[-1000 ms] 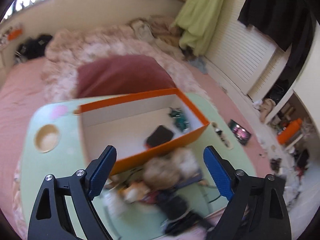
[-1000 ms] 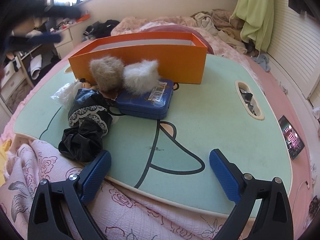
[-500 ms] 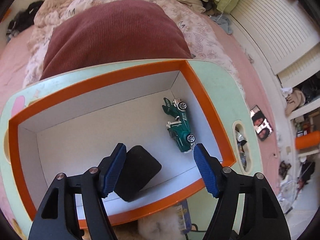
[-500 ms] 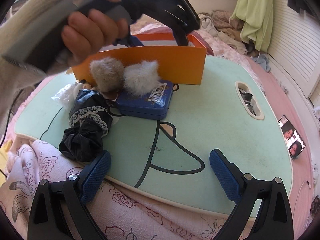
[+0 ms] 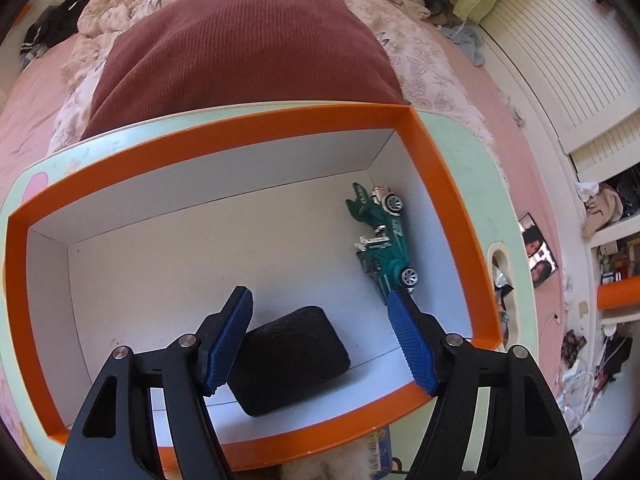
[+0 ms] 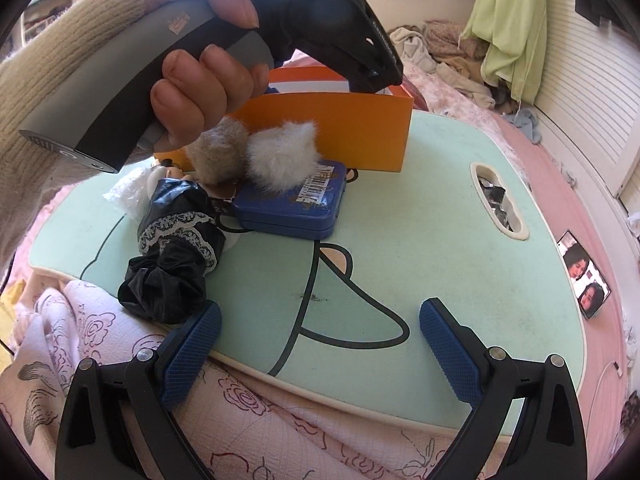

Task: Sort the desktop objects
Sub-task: 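Reach into the box with the left gripper and grasp the black case, then lift the black case out and place it in front of the duck figure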

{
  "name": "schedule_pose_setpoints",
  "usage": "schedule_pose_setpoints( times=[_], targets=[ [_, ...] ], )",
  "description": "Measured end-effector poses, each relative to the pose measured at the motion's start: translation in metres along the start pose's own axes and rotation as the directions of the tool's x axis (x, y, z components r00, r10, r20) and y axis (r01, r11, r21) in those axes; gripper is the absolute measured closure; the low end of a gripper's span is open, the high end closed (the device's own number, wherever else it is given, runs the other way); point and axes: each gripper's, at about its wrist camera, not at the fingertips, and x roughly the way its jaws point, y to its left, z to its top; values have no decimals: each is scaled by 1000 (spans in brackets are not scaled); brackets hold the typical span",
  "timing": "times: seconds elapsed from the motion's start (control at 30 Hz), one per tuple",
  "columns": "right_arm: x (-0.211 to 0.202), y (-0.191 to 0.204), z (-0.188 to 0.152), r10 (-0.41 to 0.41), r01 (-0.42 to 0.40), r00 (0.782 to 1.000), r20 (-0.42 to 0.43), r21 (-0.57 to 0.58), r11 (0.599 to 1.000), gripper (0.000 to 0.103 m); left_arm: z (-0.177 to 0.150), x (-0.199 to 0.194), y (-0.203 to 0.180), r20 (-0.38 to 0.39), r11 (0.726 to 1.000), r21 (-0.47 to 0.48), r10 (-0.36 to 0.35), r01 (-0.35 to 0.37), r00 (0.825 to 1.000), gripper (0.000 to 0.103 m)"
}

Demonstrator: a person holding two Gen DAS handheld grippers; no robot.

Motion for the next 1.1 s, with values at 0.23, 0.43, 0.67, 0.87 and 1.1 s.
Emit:
schedule_pose_setpoints(
  times=[0.23,0.43,0.67,0.87,1.1],
  targets=[
    [0,-1,-1,0,0,1000,0,0,1000,3,1,-3,20,-58,996,-94,-14,9,998,33],
    [-1,0,-2,0,0,1000,0,0,1000,3,-1,0,38,-211,980,-198,-32,-10,977,30],
    [0,1,-1,4,-4,1000,2,0,1000,3,-8,15,11,-268,988,-93,96,-125,959,16],
    [3,-3,-1,9,-9,1000,1,4,1000,3,-14,13,6,-280,991,-49,104,-123,954,19],
    [4,-2,-1,8,-8,1000,2,4,1000,2,-25,-4,12,-258,997,24,72,-68,963,40]
  ],
)
